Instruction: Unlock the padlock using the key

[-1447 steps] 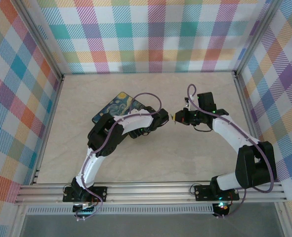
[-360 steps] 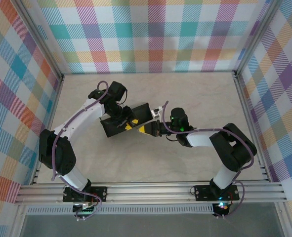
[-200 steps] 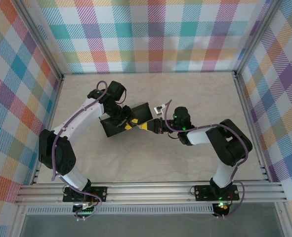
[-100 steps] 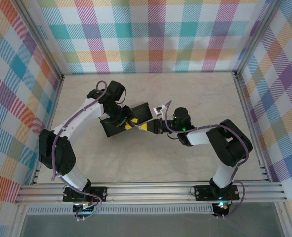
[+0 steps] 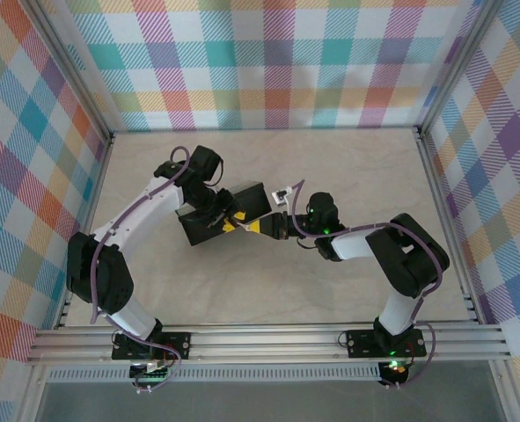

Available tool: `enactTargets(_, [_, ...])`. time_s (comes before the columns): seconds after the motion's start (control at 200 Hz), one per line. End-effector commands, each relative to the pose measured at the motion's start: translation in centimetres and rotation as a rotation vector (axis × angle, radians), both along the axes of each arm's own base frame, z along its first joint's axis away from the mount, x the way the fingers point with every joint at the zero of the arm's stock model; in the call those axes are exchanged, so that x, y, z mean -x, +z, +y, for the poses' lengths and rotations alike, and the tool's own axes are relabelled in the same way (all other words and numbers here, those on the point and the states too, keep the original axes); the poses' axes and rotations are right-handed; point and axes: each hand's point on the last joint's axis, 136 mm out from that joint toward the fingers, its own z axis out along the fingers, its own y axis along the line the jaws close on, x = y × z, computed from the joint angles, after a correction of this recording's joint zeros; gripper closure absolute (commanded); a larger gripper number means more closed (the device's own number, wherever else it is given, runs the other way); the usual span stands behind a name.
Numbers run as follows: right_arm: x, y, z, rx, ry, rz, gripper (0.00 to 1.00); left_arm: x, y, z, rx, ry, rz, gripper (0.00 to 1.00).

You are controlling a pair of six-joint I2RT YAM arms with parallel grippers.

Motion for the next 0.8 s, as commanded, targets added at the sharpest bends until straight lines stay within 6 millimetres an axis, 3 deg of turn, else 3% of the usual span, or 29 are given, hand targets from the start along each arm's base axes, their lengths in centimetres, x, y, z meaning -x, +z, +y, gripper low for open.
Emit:
enactTargets(0.0, [-0.1, 0.2, -0.3, -0.009, -0.027, -0.022, 1.0, -0.2, 2.1, 0.0, 0.062, 0.017, -0.045, 1.0])
enactTargets(0.795, [0.5, 0.9, -0.3, -0.043, -0.014, -0.044, 1.0, -0.4, 2.3, -0.1, 0.069, 0.034, -0.049, 1.0])
